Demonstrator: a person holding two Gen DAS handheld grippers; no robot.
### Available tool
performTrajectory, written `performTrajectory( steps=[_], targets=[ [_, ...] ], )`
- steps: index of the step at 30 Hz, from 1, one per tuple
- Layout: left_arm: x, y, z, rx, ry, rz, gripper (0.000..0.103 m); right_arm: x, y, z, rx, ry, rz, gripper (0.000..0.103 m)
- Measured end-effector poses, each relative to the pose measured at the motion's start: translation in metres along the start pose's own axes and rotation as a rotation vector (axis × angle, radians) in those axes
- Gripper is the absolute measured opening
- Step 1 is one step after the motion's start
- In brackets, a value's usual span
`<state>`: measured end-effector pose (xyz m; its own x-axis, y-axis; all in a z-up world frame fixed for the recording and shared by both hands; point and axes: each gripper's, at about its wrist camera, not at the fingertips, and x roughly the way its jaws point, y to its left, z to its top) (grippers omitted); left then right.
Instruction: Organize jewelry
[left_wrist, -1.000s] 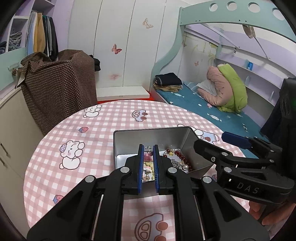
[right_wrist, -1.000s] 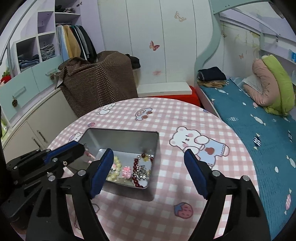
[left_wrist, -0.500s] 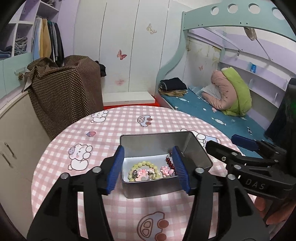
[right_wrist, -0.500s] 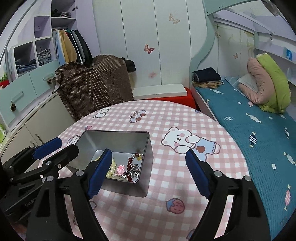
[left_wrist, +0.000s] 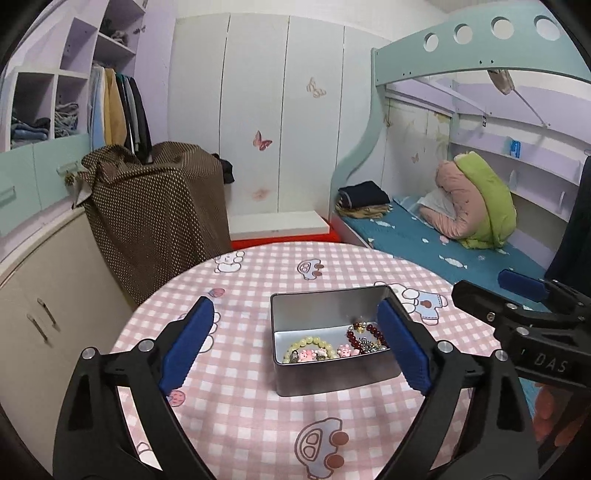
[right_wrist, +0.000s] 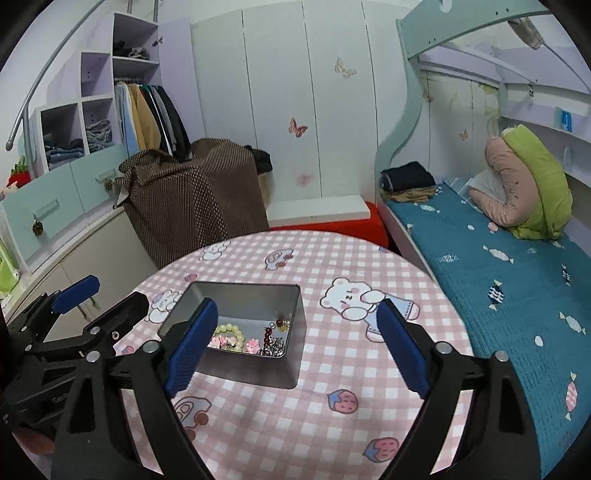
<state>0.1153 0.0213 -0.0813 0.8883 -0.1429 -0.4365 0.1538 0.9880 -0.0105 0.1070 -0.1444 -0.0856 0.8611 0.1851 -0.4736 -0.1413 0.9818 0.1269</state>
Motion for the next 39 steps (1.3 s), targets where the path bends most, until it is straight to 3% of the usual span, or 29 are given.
performTrajectory(
  steps=[11, 14, 21, 39],
  targets=[
    [-0.040, -0.008, 0.003, 0.017, -0.063, 0.027, 0.092, -0.034, 0.000, 0.002, 0.000, -0.071, -0.015, 0.088],
    [-0.051, -0.010, 0.006, 0.016, -0.083, 0.031, 0.093, -0.045, 0.002, 0.003, -0.009, -0.101, -0.025, 0.094],
    [-0.069, -0.013, 0.012, 0.021, -0.122, 0.038, 0.093, -0.063, 0.005, 0.006, -0.020, -0.154, -0.034, 0.095],
    [-0.096, -0.020, 0.019, 0.019, -0.184, 0.046, 0.093, -0.081, 0.008, 0.007, -0.036, -0.195, -0.032, 0.095]
  ],
)
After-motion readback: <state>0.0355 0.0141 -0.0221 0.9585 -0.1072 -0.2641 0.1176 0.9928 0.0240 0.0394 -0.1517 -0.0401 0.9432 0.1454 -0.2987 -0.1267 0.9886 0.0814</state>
